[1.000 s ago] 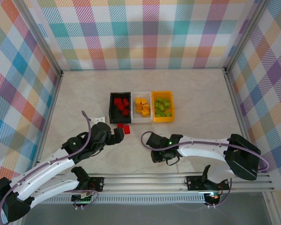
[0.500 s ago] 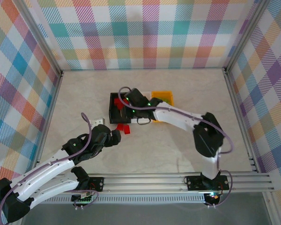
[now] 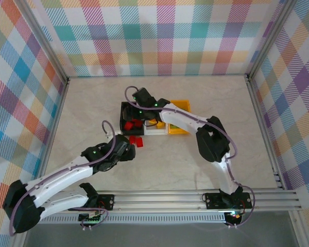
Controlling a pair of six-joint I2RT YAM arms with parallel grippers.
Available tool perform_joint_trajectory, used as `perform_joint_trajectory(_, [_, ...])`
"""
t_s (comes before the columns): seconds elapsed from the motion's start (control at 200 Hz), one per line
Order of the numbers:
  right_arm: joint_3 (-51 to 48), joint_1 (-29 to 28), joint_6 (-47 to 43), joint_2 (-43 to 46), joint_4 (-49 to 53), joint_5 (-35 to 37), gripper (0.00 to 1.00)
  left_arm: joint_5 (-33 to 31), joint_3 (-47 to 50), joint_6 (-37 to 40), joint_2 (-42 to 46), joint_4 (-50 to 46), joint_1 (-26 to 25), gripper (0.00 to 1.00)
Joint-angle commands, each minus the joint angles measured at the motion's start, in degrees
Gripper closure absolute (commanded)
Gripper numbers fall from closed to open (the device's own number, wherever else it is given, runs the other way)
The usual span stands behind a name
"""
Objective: Sort the legos into containers by color
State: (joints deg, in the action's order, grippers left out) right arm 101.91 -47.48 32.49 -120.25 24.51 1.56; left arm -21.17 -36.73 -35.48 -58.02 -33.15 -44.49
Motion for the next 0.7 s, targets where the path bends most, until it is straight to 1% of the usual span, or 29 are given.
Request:
perform_joint_trajectory(0.0, [-7.0,-0.2,0.7,10.0,-4.0,0.5,0.17,2.4,-1.2,3.0,-5.5,6.0,2.3,0.1])
perform_joint_trajectory(0.135, [-17.5,-0.2,2.5,17.7,-6.6,1.2,0.17,2.9,-3.3,4.6,-13.4,9.9,3.9,0.14])
perform_joint_trajectory(0.32, [-28.4,-0.2,5.6,24.9,-9.5,2.3,0.17,1.1,-4.3,5.2,-19.2,12.8,4.9,0.21])
perform_joint_trajectory(0.435, [-32.4,-0.2,6.9,27.4,-10.4,2.9,0.16,0.8,-4.8,5.5,-22.3,14.8,5.9,0.27])
perform_joint_trajectory(0.63, [-35.7,-0.2,7.9,29.7,-10.8,3.8,0.17,-1.1,-5.8,5.8,-27.1,16.7,6.6,0.37])
perform_joint_trajectory(0.645, [-35.8,-0.2,8.0,29.8,-10.8,3.8,0.17,-1.1,-5.9,5.9,-27.5,18.5,6.6,0.38])
perform_joint_trajectory(0.695, [-36.6,-0.3,8.3,30.5,-10.8,4.0,0.17,-1.3,-6.1,5.7,-28.6,19.3,6.7,0.43])
